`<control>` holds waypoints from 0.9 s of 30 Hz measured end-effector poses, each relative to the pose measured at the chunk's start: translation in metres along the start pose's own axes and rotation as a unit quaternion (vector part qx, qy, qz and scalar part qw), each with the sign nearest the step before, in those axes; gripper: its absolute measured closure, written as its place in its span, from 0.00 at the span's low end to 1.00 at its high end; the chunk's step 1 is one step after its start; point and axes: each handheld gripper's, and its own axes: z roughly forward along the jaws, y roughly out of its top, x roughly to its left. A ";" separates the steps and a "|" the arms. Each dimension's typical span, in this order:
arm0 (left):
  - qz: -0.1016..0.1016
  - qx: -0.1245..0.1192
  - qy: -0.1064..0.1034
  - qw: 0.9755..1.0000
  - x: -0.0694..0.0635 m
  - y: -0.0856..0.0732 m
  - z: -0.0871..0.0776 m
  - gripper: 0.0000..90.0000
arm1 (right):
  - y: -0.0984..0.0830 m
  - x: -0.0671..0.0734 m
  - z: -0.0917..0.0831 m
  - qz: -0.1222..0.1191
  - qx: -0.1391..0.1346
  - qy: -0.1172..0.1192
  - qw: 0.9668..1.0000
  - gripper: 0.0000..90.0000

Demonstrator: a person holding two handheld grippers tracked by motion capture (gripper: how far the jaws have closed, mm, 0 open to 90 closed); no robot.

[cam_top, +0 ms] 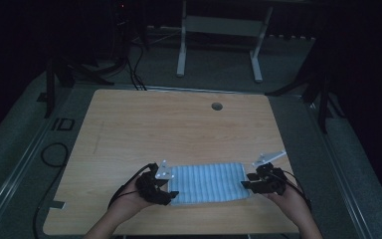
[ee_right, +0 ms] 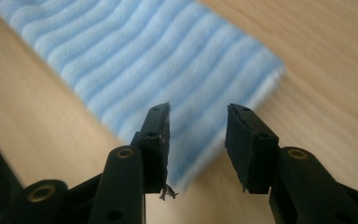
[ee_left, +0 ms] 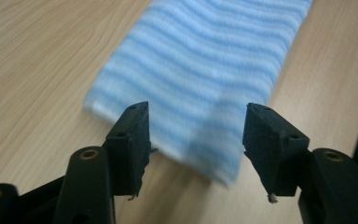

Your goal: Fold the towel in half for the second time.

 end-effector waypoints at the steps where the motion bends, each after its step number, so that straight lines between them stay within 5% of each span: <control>1: 0.002 0.007 -0.002 1.000 0.001 0.002 0.004 0.46 | 0.005 0.000 0.007 0.001 0.006 0.002 1.000 0.66; 12: -0.002 0.045 -0.005 0.999 0.017 0.005 0.053 0.48 | 0.015 -0.004 0.061 -0.012 0.057 0.003 0.998 0.62; 18: -0.014 0.035 -0.011 0.999 0.037 0.008 0.057 0.48 | 0.023 -0.012 0.068 -0.001 0.048 0.002 0.999 0.62; 27: -0.027 0.036 0.010 0.999 0.068 0.012 0.059 0.47 | 0.047 -0.027 0.082 0.007 0.042 0.003 0.999 0.61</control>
